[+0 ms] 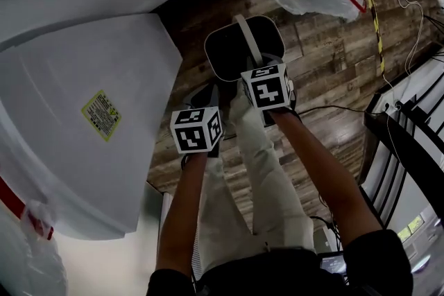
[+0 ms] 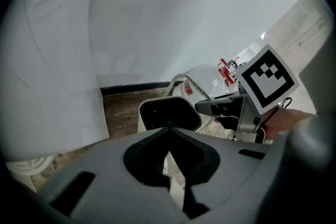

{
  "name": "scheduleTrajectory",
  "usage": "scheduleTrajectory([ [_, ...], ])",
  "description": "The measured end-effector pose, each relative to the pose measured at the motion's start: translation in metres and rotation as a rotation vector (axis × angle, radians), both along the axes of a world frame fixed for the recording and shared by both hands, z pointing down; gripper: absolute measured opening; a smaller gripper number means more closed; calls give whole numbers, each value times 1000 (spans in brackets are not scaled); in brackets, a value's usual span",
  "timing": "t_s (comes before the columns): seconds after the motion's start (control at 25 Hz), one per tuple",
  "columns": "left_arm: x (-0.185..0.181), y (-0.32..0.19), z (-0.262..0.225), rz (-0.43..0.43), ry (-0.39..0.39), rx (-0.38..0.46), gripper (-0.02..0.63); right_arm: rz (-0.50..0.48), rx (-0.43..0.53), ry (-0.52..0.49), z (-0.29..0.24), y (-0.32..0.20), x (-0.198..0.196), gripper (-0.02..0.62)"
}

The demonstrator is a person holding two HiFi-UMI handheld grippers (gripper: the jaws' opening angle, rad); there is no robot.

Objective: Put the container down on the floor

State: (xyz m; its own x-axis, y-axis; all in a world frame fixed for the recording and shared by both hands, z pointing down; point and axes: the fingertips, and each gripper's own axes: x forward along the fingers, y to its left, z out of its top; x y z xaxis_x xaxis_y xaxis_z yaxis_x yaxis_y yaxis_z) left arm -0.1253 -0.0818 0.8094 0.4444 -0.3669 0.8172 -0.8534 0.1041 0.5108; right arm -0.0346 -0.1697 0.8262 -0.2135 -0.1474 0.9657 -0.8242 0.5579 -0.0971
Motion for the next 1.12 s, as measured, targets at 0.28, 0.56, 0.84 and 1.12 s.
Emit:
scheduleTrajectory([
  [0.28,-3,-13,38,-38,-6,-38,14,-35,-18,21,37,-10,-14,32],
  [0.56,-9,-19,72,-29,-29,-64,14,-73,-9,22,65,-26,-25,32],
  [0.84,-15,-17,78,-68,-31,-55,14,-80,19,6,79,-38,-33,32],
  [1.12,-19,-30,89,-122,-18,-28,14,-75,57,-18,89,-52,-44,32],
])
